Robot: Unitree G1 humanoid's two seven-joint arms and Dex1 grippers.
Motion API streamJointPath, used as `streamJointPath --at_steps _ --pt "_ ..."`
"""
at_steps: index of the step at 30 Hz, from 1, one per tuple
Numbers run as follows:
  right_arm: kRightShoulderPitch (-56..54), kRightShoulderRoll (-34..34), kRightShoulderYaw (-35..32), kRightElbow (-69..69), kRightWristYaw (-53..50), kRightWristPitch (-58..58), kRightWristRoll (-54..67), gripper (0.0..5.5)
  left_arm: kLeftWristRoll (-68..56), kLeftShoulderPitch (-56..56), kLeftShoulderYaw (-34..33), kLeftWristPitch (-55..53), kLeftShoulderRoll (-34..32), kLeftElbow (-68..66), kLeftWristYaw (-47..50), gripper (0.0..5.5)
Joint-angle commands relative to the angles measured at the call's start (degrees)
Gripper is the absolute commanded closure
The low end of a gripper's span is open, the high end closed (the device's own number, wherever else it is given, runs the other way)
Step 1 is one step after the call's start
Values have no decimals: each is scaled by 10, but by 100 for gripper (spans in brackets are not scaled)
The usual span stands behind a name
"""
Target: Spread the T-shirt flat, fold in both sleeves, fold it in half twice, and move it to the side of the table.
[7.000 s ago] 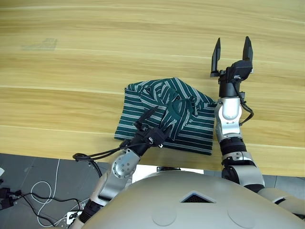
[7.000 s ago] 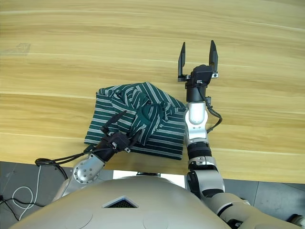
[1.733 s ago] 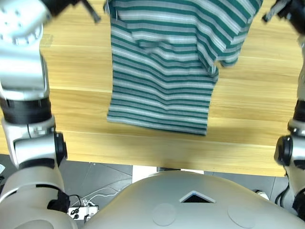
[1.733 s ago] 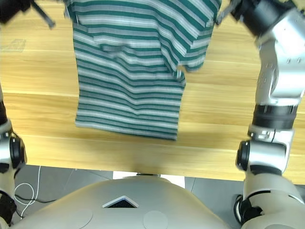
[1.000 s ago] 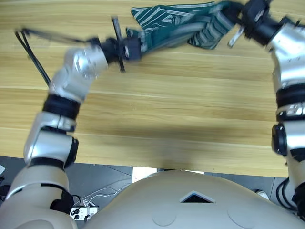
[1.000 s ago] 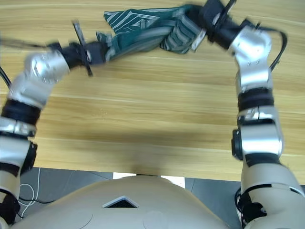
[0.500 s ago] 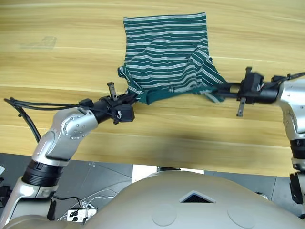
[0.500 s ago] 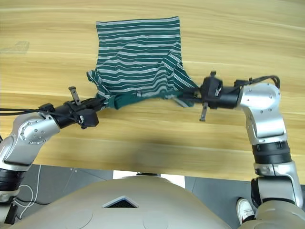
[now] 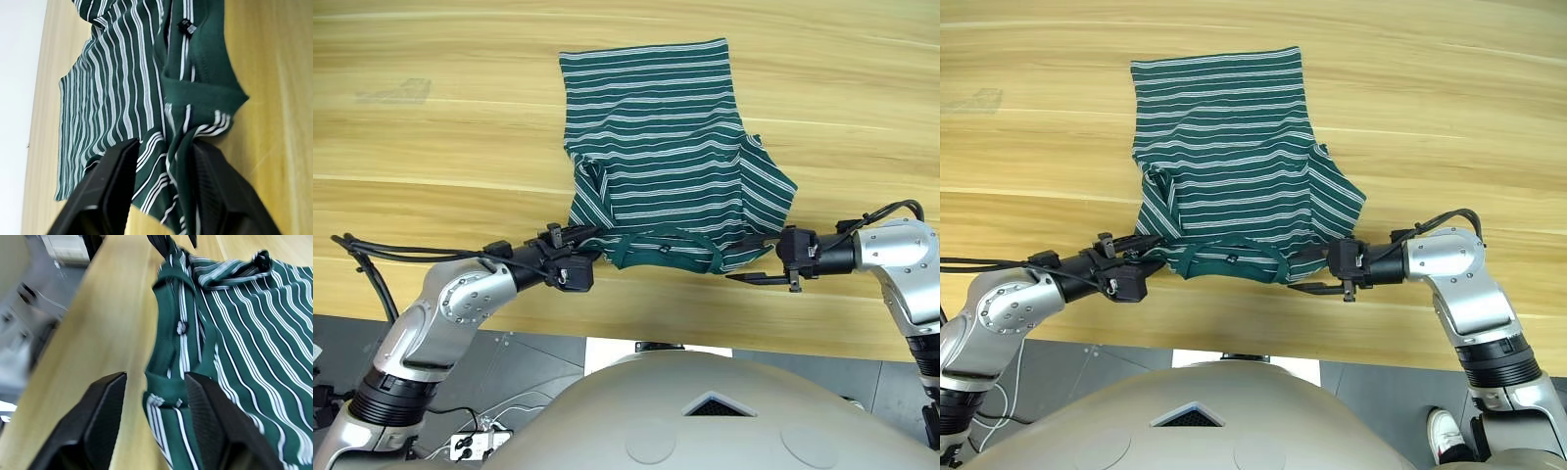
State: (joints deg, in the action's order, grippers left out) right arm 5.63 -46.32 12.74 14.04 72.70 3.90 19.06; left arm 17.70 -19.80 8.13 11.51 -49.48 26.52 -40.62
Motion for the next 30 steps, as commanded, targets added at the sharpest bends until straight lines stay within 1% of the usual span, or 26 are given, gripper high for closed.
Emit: streamJointPath --at_steps 1,3,4,5,6,7,9,11,13,15,17,20,23,26,30 --pt "2 -4 -21 21 7 31 42 252 -118 -21 -59 -16 -8 42 -34 295" --pt "0 1 -32 26 8 51 73 212 -241 -37 -97 -32 -6 67 -67 260" --pt "-2 6 -39 26 8 59 89 204 -301 -39 -116 -40 -1 74 -79 243" --pt "-7 10 -46 23 6 66 102 204 -340 -35 -129 -47 7 78 -81 227" --pt "-20 25 -59 12 -12 64 106 204 -335 -15 -133 -56 27 72 -54 216" --pt "-32 40 -68 0 -33 57 102 204 -309 7 -131 -62 46 63 -23 206" --pt "-65 74 -81 -44 -104 21 47 204 -233 49 -113 -79 83 32 45 171" --pt "-83 87 -84 -76 -143 -5 4 204 -195 52 -92 -77 100 19 64 141" --pt "-95 88 -82 -110 -175 -50 -49 204 -144 49 -73 -60 103 2 77 117" --pt "-123 101 -69 -169 -235 -118 -130 204 -86 62 -48 -49 115 -30 103 81" --pt "-155 124 -47 -225 -297 -183 -206 204 -48 75 -10 -39 136 -52 118 56" --pt "-218 171 -30 -285 -361 -240 -254 204 53 118 46 -16 153 -107 153 13" --pt "-319 219 -40 -375 -442 -268 -279 204 130 153 93 2 167 -149 178 13" --pt "-411 249 -53 -500 -524 -292 -297 204 135 150 138 18 186 -148 164 13" --pt "-529 262 -8 -713 -558 -291 -361 204 145 145 154 29 178 -168 158 13"
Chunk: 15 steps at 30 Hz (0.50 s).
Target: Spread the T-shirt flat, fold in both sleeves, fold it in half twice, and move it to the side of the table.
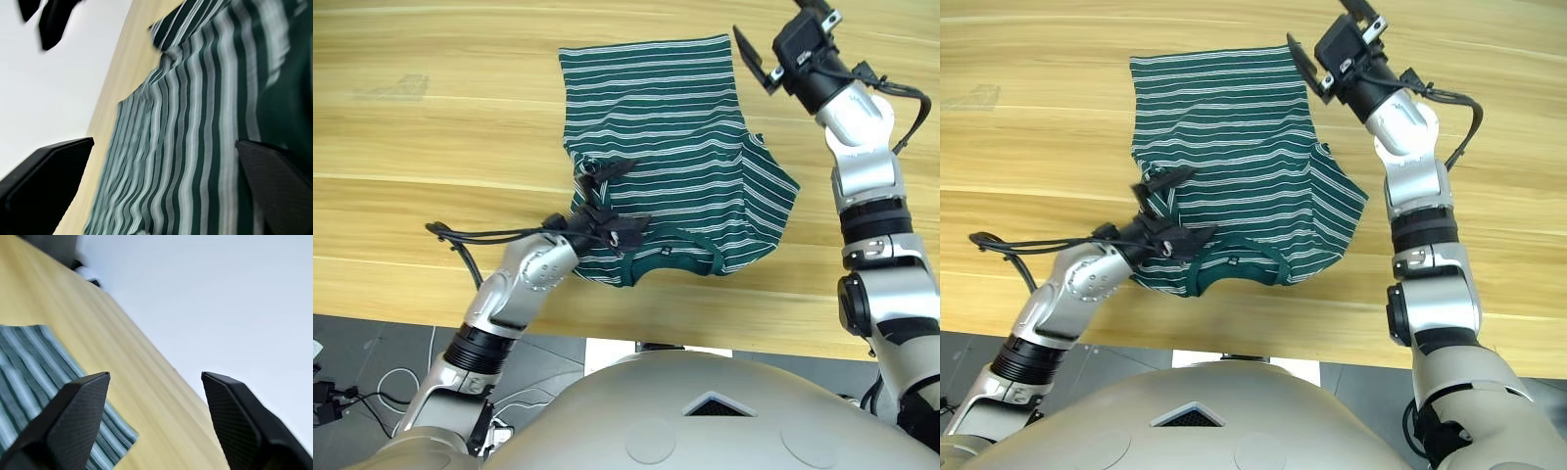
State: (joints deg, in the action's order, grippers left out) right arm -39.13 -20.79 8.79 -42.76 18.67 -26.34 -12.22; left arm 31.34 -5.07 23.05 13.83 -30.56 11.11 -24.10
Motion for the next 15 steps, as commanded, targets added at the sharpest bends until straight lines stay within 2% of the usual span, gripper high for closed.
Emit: streamJointPath --at_steps 1,3,6,11,15 --pt "-116 8 44 -203 -17 36 -66 204 9 -4 5 7 -14 -12 -10 13" --pt "-158 7 74 -279 -1 75 -104 204 11 -5 9 10 -18 -13 -13 13" --pt "-176 17 112 -324 16 99 -146 204 14 -8 14 13 -18 -16 -13 13" --pt "-145 34 155 -345 -7 100 -192 204 18 -12 19 11 -13 -23 -7 13" --pt "-118 27 159 -349 -15 98 -198 204 20 -18 31 10 -7 -28 -4 13"
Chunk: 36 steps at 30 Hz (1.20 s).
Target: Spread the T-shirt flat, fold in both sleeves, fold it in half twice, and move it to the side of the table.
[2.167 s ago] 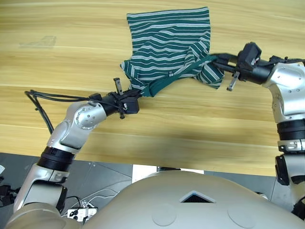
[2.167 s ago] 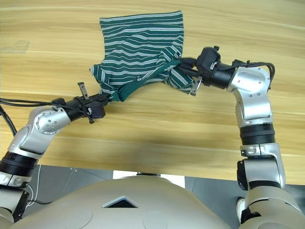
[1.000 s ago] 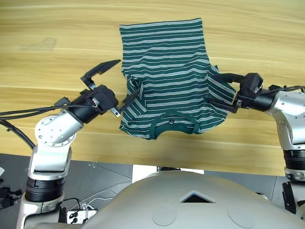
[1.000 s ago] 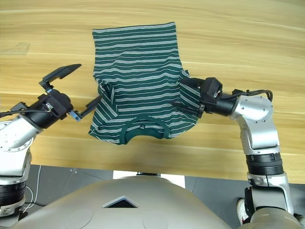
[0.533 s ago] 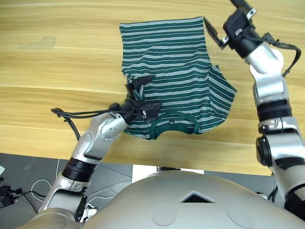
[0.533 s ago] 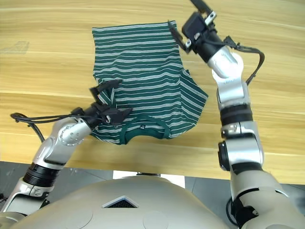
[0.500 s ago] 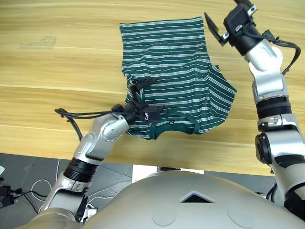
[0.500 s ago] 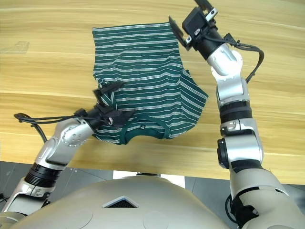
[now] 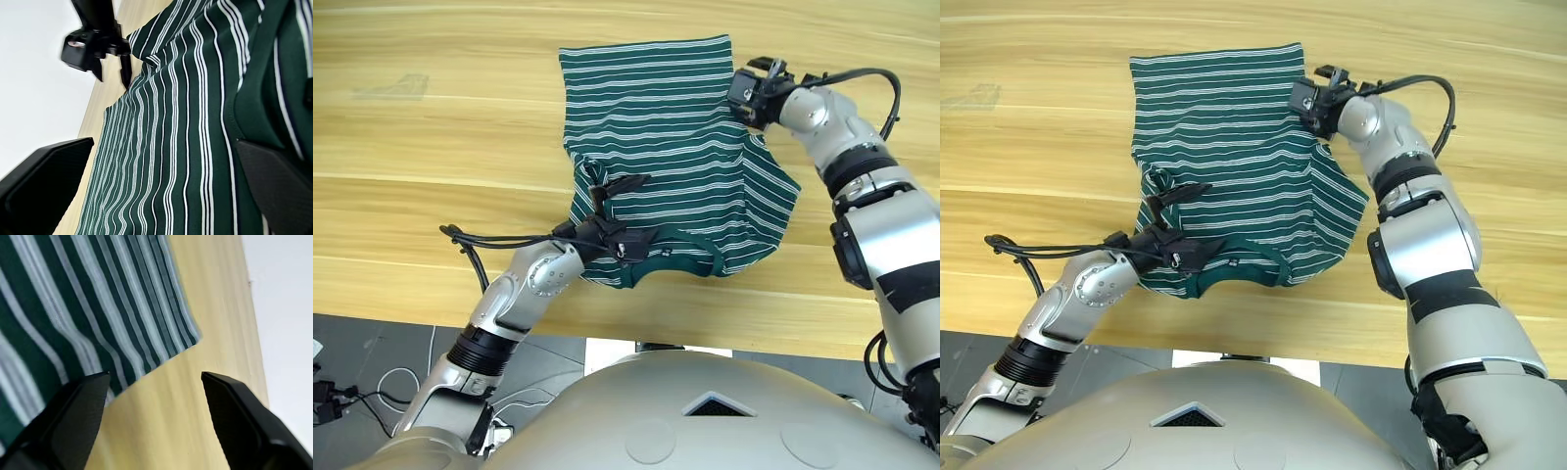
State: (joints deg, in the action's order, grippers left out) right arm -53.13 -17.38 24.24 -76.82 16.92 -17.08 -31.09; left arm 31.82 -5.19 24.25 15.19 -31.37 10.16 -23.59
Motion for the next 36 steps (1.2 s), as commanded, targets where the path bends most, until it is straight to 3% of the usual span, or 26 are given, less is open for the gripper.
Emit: streamJointPath --at_steps 1,11,23,30,36 --pt "25 -7 4 -9 1 5 -8 204 16 -17 21 -4 2 -21 -8 13" --pt "53 -50 -3 -14 -39 23 -7 204 3 -54 -5 -7 -26 -29 0 13" --pt "70 -29 -47 -3 -40 -17 29 204 7 -49 -2 -4 -8 -67 22 13" --pt "65 -35 -166 57 23 -102 166 204 -15 -57 -17 -5 -14 -44 19 13" --pt "176 -97 -224 265 96 -132 252 204 -17 -91 -29 -13 -21 -12 18 13"
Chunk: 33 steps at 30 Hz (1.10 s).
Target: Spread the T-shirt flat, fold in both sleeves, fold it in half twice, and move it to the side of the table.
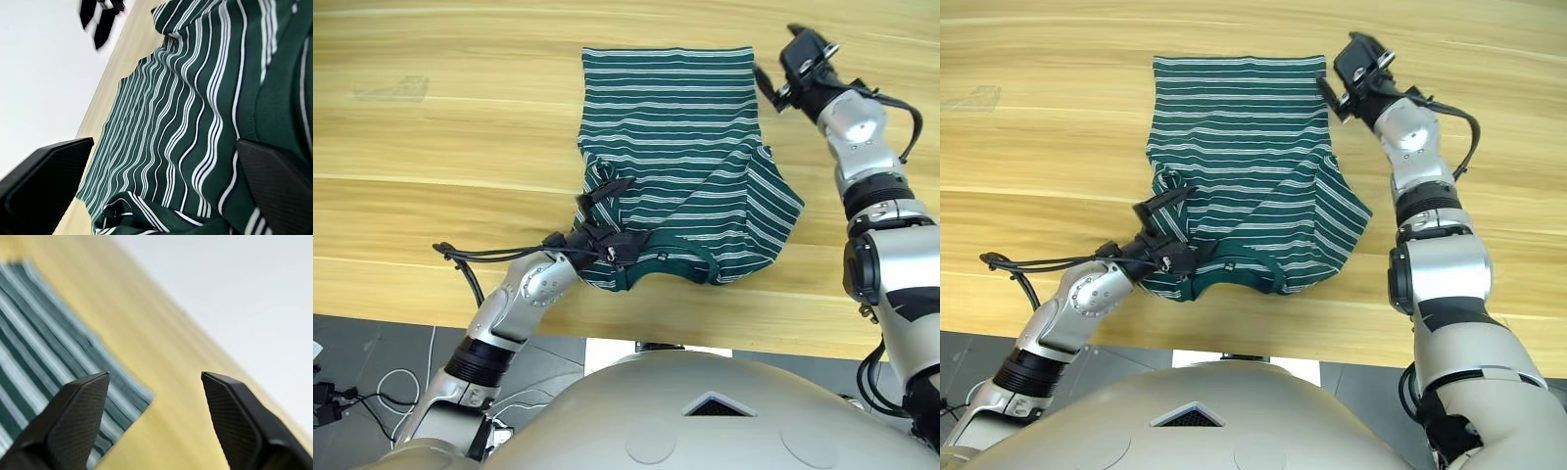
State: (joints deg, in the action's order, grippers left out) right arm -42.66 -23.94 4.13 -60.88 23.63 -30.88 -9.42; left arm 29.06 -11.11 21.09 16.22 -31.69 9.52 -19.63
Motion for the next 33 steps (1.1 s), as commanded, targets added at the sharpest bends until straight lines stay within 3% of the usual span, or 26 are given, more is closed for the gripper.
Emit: streamJointPath --at_steps 1,4,7,11,14,22,26,33 --pt "111 -41 -36 165 42 24 59 204 9 -36 1 -25 -19 0 -24 13" --pt "235 -58 -84 357 125 161 202 204 -19 -58 -18 -29 -28 35 -36 13" --pt "361 -79 -152 520 195 321 384 204 -133 -98 -72 -48 -36 129 -68 13" --pt "518 -107 -208 641 305 490 576 204 -347 -131 -154 -87 -21 260 -90 13" --pt "581 -106 -236 686 313 580 658 204 -416 -111 -226 -143 6 268 -51 13" --pt "637 -108 -190 752 140 685 553 204 -468 -114 -422 -229 54 274 52 13" --pt "625 -91 -165 759 84 688 502 204 -462 -111 -435 -240 65 287 59 13" --pt "623 -87 -153 740 80 674 451 204 -441 -119 -433 -240 74 280 53 13"
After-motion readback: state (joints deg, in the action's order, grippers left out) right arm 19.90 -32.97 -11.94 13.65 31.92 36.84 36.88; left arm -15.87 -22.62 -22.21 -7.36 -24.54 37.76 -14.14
